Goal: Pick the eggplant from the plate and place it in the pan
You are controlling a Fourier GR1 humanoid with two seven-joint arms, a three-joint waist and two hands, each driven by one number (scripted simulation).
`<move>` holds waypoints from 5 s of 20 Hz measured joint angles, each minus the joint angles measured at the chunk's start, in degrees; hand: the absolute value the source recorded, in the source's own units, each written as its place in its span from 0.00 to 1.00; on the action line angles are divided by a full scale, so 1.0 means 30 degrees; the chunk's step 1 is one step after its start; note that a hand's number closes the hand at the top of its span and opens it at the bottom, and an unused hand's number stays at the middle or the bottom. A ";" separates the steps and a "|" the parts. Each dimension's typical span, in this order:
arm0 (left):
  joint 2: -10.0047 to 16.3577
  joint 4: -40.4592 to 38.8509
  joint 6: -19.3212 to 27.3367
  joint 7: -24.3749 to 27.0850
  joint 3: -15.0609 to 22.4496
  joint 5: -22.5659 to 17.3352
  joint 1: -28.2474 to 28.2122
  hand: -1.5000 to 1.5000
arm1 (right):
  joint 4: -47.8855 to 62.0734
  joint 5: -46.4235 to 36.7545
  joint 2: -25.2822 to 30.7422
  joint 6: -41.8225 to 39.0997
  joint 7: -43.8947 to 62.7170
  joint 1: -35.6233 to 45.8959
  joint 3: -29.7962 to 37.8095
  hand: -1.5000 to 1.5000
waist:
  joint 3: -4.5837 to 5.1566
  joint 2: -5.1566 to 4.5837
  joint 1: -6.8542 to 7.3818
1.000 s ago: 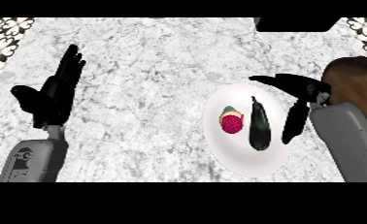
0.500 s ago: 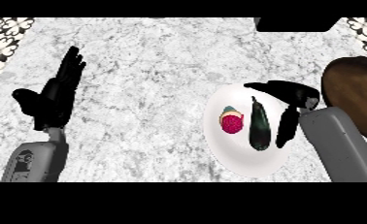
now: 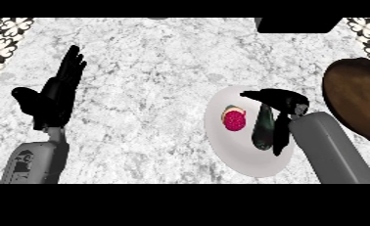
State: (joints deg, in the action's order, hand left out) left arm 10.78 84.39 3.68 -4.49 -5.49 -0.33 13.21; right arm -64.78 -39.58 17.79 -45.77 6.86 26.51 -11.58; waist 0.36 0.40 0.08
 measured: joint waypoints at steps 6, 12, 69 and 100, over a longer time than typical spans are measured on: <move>-0.0203 -0.0126 0.0088 0.0054 0.0045 0.0177 0.0098 0.50 | 0.0421 -0.0677 0.0354 0.0642 -0.2382 0.0163 -0.0407 1.00 | 0.0085 0.0080 0.0013; -0.0016 -0.0203 -0.0212 0.0026 -0.0246 0.0039 0.0129 0.50 | 0.0598 -0.1329 0.0393 0.1134 -0.3652 0.0265 -0.0466 1.00 | 0.0055 0.0074 0.0036; -0.0508 -0.0101 -0.0505 -0.0102 0.0083 0.0292 0.0717 0.50 | 0.7573 -0.0698 0.6388 1.9022 -0.9402 0.0308 1.4622 1.00 | -0.0219 -0.0514 0.0987; -0.0277 0.0318 -0.0499 0.0246 -0.0561 0.0144 -0.0691 0.50 | 1.7521 0.6234 1.0951 0.6934 -1.7618 -0.0976 1.9847 0.00 | -0.0171 -0.0150 -0.0092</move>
State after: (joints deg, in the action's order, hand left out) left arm 9.94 85.35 2.18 -3.75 -7.17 0.10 11.14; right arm -12.22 -20.88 50.64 -24.97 -45.99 23.58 47.96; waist -0.15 -0.05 -0.20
